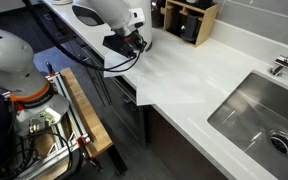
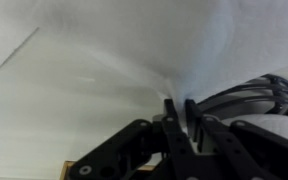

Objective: Pluck a paper towel from the roll

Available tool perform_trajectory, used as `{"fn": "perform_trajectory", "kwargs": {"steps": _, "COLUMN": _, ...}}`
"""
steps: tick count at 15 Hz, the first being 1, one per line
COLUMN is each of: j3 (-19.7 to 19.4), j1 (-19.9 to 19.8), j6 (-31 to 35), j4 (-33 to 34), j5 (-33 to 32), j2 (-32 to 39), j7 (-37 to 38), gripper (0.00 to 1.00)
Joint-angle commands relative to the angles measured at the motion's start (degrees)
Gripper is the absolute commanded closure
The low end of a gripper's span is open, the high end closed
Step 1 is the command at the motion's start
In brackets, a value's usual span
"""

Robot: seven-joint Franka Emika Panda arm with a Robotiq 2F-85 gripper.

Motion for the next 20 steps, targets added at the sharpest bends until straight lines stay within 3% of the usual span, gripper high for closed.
{"fn": "perform_trajectory", "kwargs": {"steps": 1, "j3": -1.33, "j1": 0.94, "j6": 2.10, "j4": 0.19, "j5": 1.35, "j2": 1.43, "j7": -2.59, "gripper": 0.97}}
{"fn": "perform_trajectory", "kwargs": {"steps": 2, "j3": -1.31, "j1": 0.65, "j6": 2.63, "j4": 0.11, "j5": 0.88, "j2": 1.52, "j7": -2.66, "gripper": 1.00}}
{"fn": "perform_trajectory", "kwargs": {"steps": 6, "j3": -0.64, "j1": -0.91, "j6": 4.73, "j4": 0.00, "j5": -1.17, "j2": 3.21, "j7": -2.13, "gripper": 0.93}}
{"fn": "perform_trajectory", "kwargs": {"steps": 15, "j3": -0.23, "j1": -4.31, "j6": 5.05, "j4": -0.01, "j5": -3.22, "j2": 8.24, "j7": -1.97, "gripper": 0.94}}
{"fn": "perform_trajectory", "kwargs": {"steps": 20, "j3": 0.03, "j1": -4.77, "j6": 4.21, "j4": 0.07, "j5": -4.76, "j2": 7.41, "j7": -1.78, "gripper": 0.94}}
